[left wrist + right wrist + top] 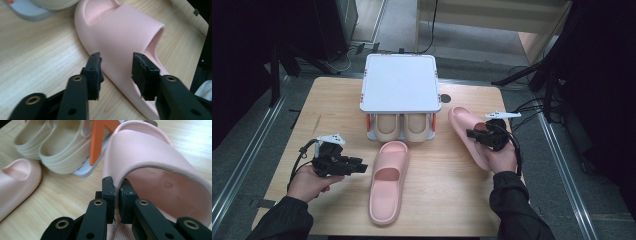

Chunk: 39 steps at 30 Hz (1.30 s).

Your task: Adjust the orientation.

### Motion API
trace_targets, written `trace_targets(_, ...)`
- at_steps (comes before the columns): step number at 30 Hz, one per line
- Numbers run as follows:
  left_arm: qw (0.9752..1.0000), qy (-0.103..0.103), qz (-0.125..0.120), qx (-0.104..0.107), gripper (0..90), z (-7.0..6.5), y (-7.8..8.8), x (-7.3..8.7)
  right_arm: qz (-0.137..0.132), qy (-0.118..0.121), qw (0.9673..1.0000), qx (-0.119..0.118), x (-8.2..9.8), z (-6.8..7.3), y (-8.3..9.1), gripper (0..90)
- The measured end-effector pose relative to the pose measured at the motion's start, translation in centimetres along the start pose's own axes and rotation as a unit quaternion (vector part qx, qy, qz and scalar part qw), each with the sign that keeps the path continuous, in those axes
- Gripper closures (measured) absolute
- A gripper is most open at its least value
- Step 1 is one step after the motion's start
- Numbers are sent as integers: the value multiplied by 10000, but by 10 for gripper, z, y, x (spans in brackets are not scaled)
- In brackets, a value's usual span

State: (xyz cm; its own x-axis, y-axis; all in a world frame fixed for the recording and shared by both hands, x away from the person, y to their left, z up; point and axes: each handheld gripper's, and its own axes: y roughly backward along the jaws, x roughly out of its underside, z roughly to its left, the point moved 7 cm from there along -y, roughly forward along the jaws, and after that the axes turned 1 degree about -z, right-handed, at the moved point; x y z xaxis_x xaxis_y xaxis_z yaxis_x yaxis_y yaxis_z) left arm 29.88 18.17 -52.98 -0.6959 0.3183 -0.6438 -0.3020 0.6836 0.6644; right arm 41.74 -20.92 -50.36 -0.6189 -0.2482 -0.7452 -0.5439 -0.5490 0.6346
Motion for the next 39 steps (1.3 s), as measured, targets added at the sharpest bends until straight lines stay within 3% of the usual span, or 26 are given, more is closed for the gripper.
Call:
trace_targets(2,9998,-174,-137,-6,627,-1,-1,-2,-18,-13,10000,-43,3,5,5,855)
trace_targets(5,9997,-188,-141,0,627,-1,-5,-5,4,23,10000,-96,9,16,10,855)
trace_targets(13,9999,-104,5,49,623,1,-10,-9,52,161,9996,-211,20,43,19,855)
trace_targets(19,9999,29,-130,1,704,3,-8,-19,104,244,9990,-349,30,63,23,855)
trace_targets(30,9999,78,80,82,780,5,-16,-24,408,442,9963,-619,50,100,13,854)
trace_targets(39,9997,-18,206,123,787,3,-25,-27,645,508,9942,-688,64,117,0,854)
